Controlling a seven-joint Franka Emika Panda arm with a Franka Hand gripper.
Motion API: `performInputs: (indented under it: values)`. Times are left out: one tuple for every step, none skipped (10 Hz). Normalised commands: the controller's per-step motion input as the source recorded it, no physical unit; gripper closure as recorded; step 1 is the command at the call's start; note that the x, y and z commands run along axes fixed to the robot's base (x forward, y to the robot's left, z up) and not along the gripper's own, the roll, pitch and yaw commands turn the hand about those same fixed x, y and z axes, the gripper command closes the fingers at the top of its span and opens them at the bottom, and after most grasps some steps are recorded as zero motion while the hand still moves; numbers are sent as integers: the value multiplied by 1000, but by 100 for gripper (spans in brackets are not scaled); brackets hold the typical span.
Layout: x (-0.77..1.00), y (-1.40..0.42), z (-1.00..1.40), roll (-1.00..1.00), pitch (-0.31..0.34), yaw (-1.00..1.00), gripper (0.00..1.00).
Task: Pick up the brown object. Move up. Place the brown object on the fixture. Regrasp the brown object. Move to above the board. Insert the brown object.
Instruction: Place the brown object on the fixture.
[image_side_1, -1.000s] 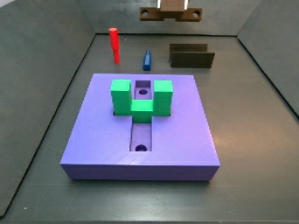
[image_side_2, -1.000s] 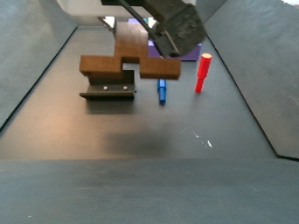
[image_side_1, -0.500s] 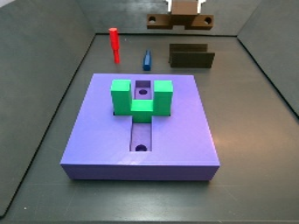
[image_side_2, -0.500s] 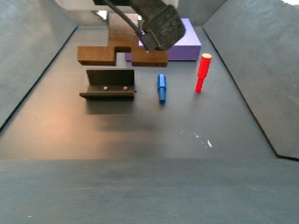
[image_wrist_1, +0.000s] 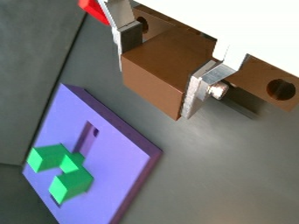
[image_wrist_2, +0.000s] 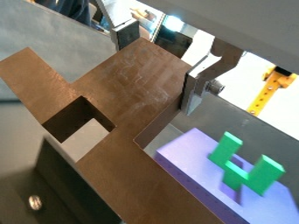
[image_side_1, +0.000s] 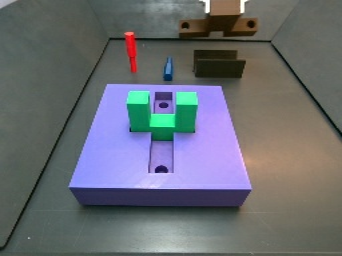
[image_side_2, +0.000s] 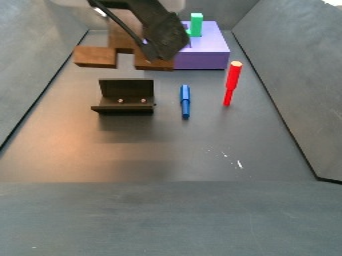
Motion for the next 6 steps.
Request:
performInputs:
  values:
    - [923,-143,-80,303,-89,23,100]
    - [829,-197,-146,274,-114,46,100]
    - [491,0,-363,0,-40,60,100]
    - [334,0,-451,-26,0,0,100]
    - [231,0,-537,0,80,17,100]
    - [283,46,-486,0,143,0,100]
